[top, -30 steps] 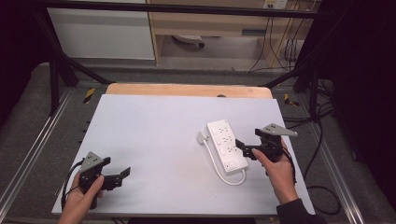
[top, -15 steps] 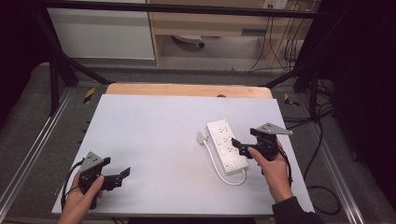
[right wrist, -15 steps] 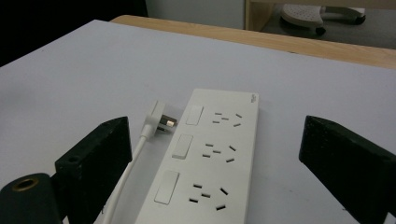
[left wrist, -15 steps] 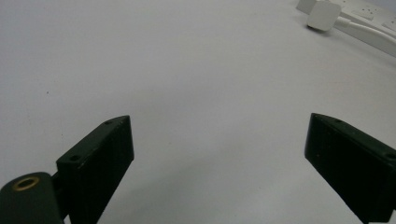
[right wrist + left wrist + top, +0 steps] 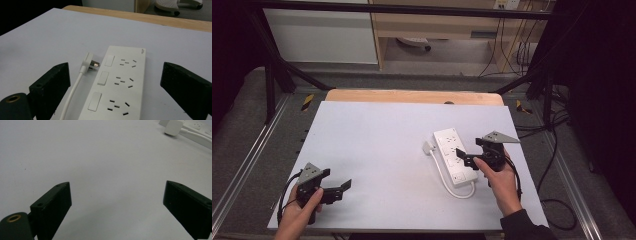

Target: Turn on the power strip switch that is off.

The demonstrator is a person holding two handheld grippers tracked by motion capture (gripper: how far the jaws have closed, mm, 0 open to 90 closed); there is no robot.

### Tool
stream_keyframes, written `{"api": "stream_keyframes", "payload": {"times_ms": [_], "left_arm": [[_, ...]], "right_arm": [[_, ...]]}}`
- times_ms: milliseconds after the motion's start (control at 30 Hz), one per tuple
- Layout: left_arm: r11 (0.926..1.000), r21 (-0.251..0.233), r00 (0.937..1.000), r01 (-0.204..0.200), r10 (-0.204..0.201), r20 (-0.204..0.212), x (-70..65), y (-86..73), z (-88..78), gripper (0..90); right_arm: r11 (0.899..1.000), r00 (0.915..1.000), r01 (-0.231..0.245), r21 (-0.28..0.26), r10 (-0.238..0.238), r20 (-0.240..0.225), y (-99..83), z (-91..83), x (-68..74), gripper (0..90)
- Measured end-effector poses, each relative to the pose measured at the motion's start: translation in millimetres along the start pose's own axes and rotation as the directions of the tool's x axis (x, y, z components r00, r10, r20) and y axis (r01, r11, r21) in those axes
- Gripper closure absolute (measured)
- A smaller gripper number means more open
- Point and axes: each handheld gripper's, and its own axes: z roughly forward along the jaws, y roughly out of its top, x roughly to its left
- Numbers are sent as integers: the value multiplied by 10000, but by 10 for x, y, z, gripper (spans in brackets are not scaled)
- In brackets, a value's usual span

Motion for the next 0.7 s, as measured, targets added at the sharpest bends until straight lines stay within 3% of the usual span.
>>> {"api": "stream_keyframes", "payload": {"times_ms": [367, 600, 700], "left_arm": [[10000, 21, 10000, -1, 1, -4, -2, -2, 3, 81], [10000, 46, 10000, -13, 13, -11, -1, -1, 4, 81], [10000, 55, 10000, -11, 11, -11, -1, -1, 5, 81]], "right_arm": [[9999, 10000, -25, 129, 27, -83, -5, 53, 28, 109], [9999, 9997, 29, 153, -25, -239, -3, 77, 60, 231], [9999, 9996, 60, 91, -57, -286, -2, 92, 77, 381]]}}
